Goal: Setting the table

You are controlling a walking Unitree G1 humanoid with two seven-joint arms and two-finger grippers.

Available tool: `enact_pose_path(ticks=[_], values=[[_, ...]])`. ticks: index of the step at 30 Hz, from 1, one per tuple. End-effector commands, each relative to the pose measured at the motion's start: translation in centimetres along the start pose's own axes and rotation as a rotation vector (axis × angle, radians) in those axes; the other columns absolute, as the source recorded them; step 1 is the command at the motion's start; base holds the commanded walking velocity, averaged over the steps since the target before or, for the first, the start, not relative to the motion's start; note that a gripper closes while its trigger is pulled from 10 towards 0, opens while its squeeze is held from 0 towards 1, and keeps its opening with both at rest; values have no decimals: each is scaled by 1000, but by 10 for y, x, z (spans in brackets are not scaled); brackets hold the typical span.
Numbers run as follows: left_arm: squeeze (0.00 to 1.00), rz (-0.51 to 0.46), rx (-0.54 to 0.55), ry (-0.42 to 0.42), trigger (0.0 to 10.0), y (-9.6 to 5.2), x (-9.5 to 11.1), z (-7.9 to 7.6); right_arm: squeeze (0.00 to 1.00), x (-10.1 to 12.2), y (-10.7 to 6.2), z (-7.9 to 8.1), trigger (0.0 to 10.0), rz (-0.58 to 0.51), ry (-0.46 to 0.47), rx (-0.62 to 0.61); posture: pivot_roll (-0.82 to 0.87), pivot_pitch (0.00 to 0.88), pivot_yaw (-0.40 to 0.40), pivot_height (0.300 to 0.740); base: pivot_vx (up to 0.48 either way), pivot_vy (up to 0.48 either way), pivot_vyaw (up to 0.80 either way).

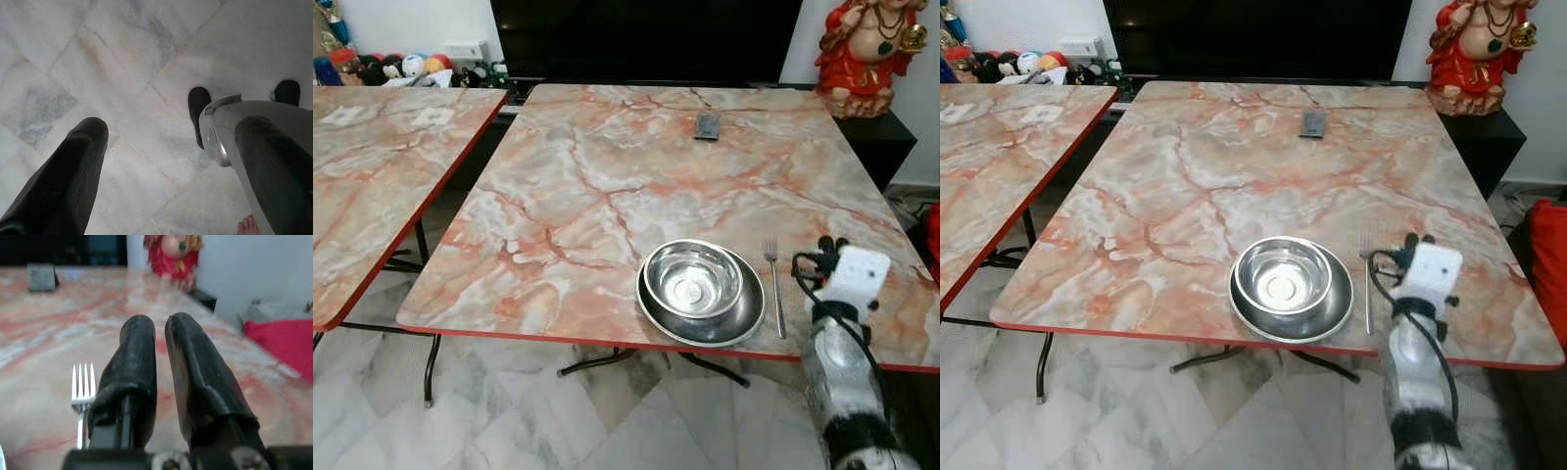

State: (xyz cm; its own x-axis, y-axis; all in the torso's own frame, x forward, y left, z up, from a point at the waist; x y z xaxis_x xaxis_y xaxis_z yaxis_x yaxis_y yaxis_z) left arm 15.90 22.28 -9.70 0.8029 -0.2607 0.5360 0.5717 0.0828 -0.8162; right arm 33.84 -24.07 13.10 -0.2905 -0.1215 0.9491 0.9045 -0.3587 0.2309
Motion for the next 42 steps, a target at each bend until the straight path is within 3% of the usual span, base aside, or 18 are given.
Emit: enact_pose_path(ticks=[1, 4, 6, 12, 17, 42], values=[[0, 28, 3, 10, 10000, -2, -9, 1, 0, 13, -1, 3, 10000, -51, 4, 18, -10, 104, 17, 740, 0, 0, 0], [0, 28, 3, 11, 10000, -2, -9, 1, 0, 24, -5, 0, 10000, -80, 5, 23, -15, 98, 15, 740, 0, 0, 0], [0, 28, 3, 7, 10000, -2, -8, 1, 0, 23, -8, 2, 10000, -58, 43, 28, -26, 89, 11, 740, 0, 0, 0], [0, 30, 8, -2, 10000, -2, -8, 1, 0, 17, -15, 11, 10000, -28, 26, 79, -20, 73, 10, 740, 0, 0, 0], [0, 33, 15, 4, 10000, -2, -8, 1, 0, 21, -19, 20, 10000, -27, 85, 75, -16, 56, 14, 740, 0, 480, 0], [0, 39, 1, 20, 10000, -3, -11, -1, 0, 21, -26, 42, 10000, 12, 104, 96, -10, 27, 11, 740, 0, 480, 0]])
Point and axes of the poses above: a point about 5 cm out from each wrist's last joint towards the gripper, its own y axis pointing out of the wrist towards the gripper, its own x axis along the axis of the wrist's last joint, z = x × y, the point moved 1 cm from there along y, pointing out of the wrist towards the gripper, and after that the axes turned 11 degrees about y, right-handed, at the moved point
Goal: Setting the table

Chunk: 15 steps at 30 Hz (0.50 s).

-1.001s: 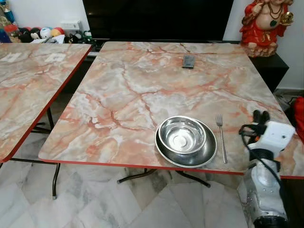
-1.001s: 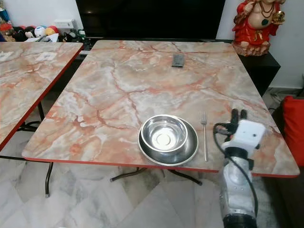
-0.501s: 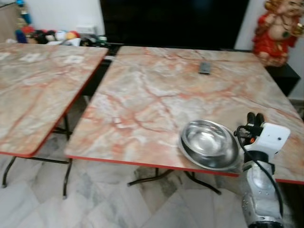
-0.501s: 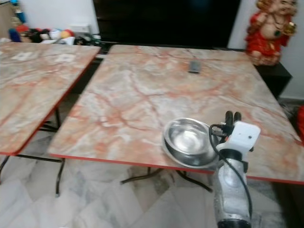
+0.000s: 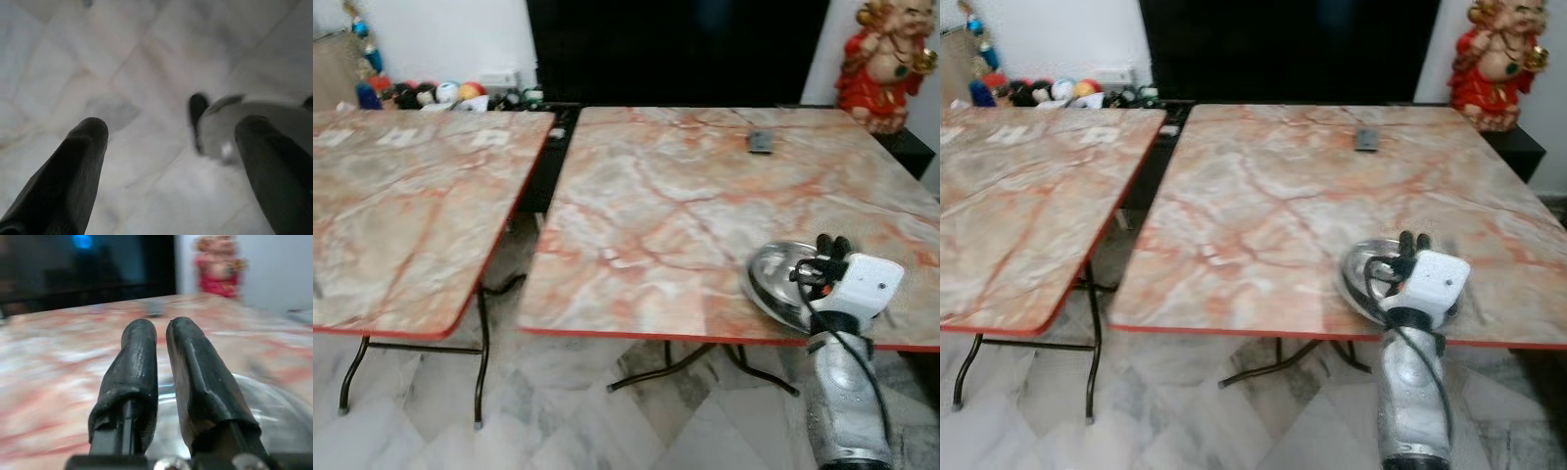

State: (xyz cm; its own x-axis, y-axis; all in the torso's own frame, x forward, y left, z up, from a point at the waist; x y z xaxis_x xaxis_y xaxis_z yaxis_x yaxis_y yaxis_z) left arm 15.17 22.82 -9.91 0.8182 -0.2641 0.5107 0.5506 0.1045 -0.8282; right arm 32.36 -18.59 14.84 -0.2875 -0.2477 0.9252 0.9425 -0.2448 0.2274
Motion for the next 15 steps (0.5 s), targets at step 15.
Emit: enact_pose_path(ticks=[15], values=[[0, 6, -16, 7, 10000, 0, -2, -4, 0, 5, 5, 2, 10000, -6, -12, -8, -6, 52, 2, 740, 0, 480, 0]])
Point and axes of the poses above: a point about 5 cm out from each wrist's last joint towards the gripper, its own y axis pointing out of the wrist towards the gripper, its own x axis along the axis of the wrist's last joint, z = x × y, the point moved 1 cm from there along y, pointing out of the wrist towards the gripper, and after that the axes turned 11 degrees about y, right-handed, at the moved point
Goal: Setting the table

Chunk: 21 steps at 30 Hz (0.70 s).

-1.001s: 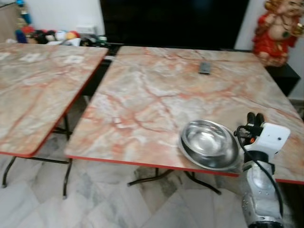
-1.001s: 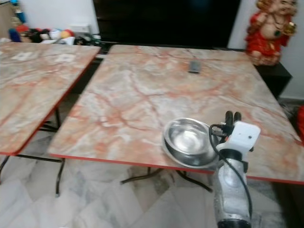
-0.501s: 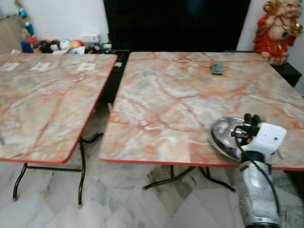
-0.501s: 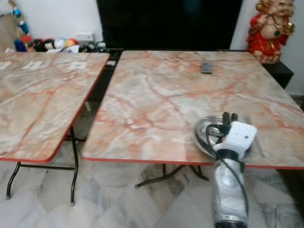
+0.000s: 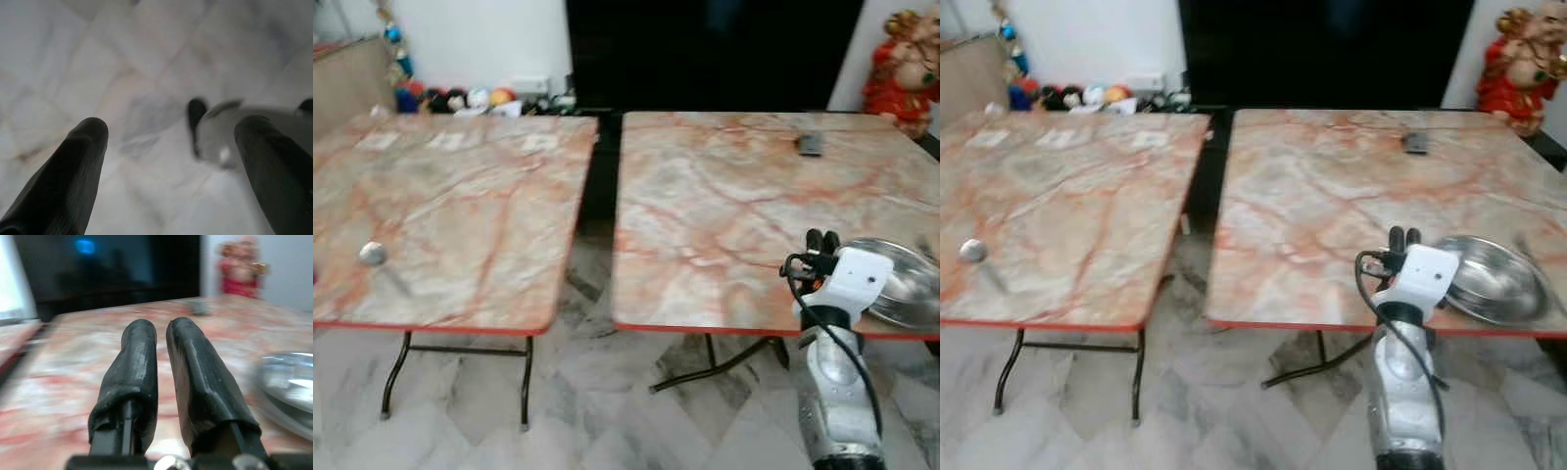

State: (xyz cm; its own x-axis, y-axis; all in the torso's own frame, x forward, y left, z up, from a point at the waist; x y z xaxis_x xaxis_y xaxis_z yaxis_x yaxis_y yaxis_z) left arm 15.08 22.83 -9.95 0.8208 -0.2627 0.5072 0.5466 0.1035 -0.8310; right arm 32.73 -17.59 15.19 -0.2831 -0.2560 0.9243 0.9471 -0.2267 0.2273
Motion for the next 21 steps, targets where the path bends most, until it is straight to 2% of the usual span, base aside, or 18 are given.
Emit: enact_pose_path(ticks=[1, 21], values=[[0, 1, -13, 7, 10000, 0, 0, -4, 0, 5, 3, -9, 10000, -11, -19, -26, -6, 52, 2, 740, 0, 480, 0], [0, -4, -6, -5, 10000, 1, 1, -4, 0, 1, 5, -9, 10000, 13, -30, -16, -1, 79, -1, 740, 0, 480, 0]])
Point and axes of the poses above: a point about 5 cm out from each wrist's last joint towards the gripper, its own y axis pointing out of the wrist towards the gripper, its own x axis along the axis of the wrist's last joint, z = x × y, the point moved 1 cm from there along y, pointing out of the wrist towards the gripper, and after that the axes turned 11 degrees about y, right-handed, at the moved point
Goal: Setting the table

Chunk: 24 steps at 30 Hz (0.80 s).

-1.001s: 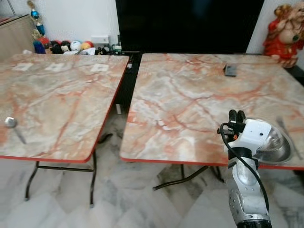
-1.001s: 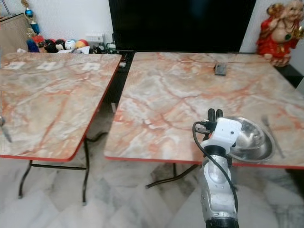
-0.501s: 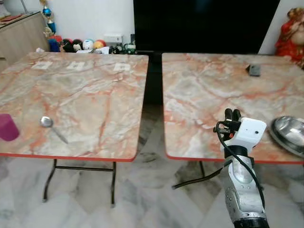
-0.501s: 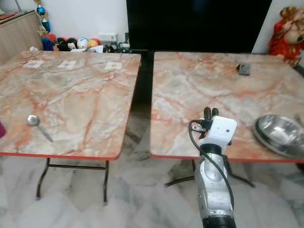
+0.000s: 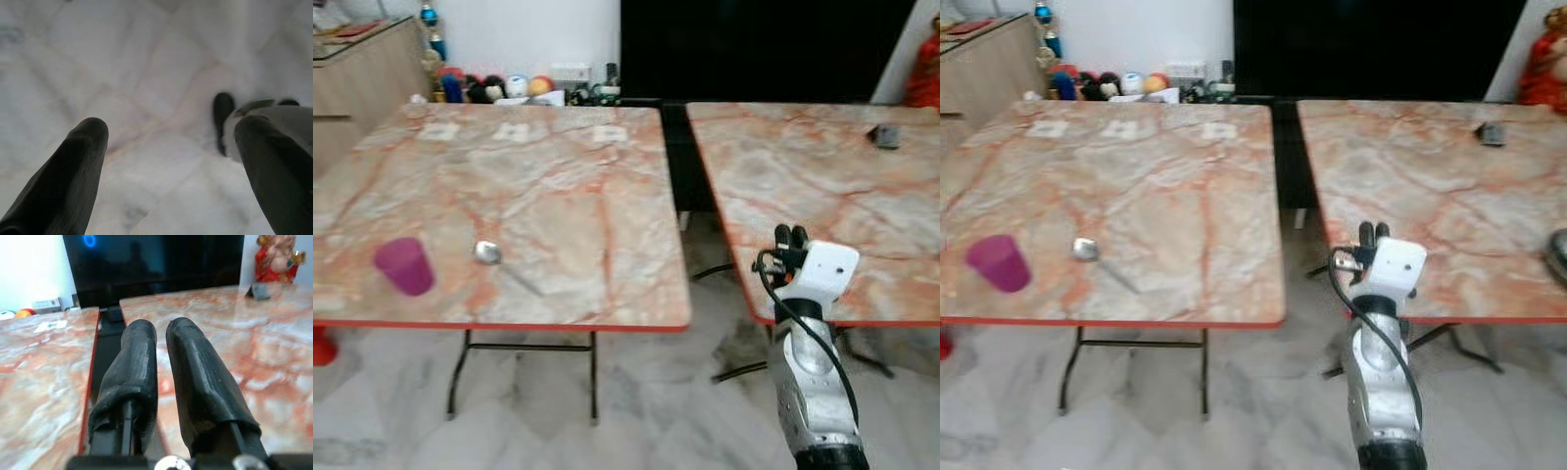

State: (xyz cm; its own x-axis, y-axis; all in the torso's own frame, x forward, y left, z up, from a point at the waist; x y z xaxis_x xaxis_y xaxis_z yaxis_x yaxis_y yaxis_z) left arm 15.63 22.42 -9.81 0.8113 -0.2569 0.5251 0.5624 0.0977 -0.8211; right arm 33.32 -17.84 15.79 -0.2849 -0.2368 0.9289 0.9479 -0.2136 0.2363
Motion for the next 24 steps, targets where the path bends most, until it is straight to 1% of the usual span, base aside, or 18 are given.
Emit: enact_pose_path(ticks=[1, 19, 24], values=[[0, 16, -5, 2, 10000, -1, -5, -1, 0, -4, -2, -9, 10000, 20, -10, -29, -1, 79, -1, 740, 0, 480, 0], [0, 15, -2, -1, 10000, -1, -4, -1, 0, -6, -1, -8, 10000, 34, -9, -22, 4, 91, -4, 740, 0, 469, 0], [0, 14, -3, 3, 10000, -1, -4, -1, 0, -7, -1, -8, 10000, 36, -8, -20, 4, 91, -4, 740, 0, 0, 0]])
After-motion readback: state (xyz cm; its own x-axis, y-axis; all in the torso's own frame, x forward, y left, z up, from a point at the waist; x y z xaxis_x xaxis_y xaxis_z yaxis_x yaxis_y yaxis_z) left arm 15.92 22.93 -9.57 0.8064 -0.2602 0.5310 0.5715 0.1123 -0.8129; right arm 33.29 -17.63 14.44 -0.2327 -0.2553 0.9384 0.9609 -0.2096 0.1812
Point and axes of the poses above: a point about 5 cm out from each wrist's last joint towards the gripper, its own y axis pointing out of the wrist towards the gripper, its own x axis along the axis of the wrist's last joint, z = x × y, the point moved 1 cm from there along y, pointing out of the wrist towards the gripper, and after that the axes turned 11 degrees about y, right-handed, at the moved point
